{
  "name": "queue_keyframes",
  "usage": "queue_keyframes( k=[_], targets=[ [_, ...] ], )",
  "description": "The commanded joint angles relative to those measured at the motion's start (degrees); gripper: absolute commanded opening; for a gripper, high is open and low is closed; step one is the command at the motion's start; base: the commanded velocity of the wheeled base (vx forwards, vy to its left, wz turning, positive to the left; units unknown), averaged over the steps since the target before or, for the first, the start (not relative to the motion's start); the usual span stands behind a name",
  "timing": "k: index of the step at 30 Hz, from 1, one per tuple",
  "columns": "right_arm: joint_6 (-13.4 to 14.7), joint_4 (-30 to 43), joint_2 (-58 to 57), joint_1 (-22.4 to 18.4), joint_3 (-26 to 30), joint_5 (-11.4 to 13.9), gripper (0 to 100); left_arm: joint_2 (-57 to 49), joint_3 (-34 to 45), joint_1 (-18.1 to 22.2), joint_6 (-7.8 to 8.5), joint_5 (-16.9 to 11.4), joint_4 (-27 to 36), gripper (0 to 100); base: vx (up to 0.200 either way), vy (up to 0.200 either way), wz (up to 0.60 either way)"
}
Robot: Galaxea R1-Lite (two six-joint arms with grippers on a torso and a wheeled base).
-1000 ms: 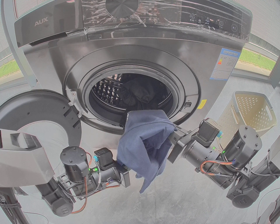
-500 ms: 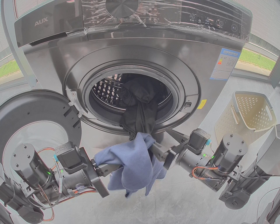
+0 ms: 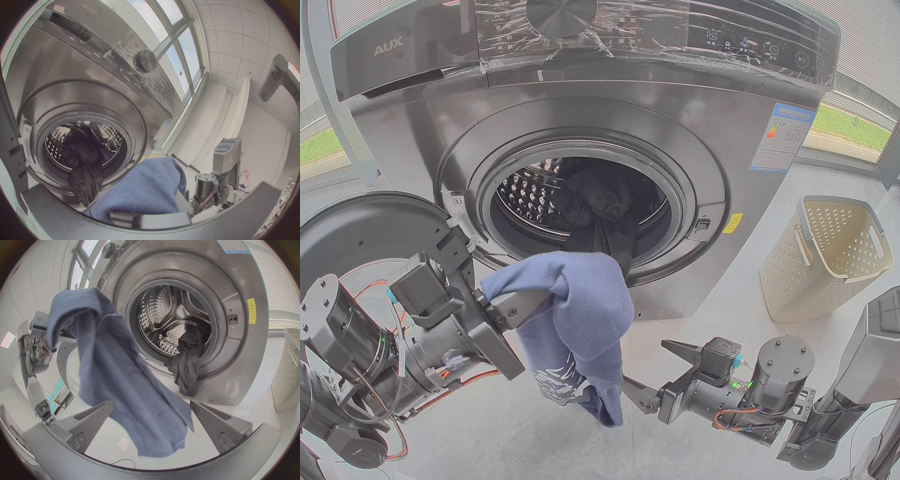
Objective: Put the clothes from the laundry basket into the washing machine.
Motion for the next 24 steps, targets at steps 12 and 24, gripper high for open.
queue_keyframes(
  k=[12, 24],
  targets=[
    [-0.1, 0.0, 1.2, -0.5, 1.2, 0.0, 100, -3.2, -3.6, 0.3, -0.17, 1.4, 0.0, 0, 0.0, 0.0, 0.0],
    [-0.5, 0.0, 11.0, 1.0, -9.1, -0.2, 100, -3.7, -6.2, 0.3, -0.17, 2.2, 0.0, 0, 0.0, 0.0, 0.0]
  ],
)
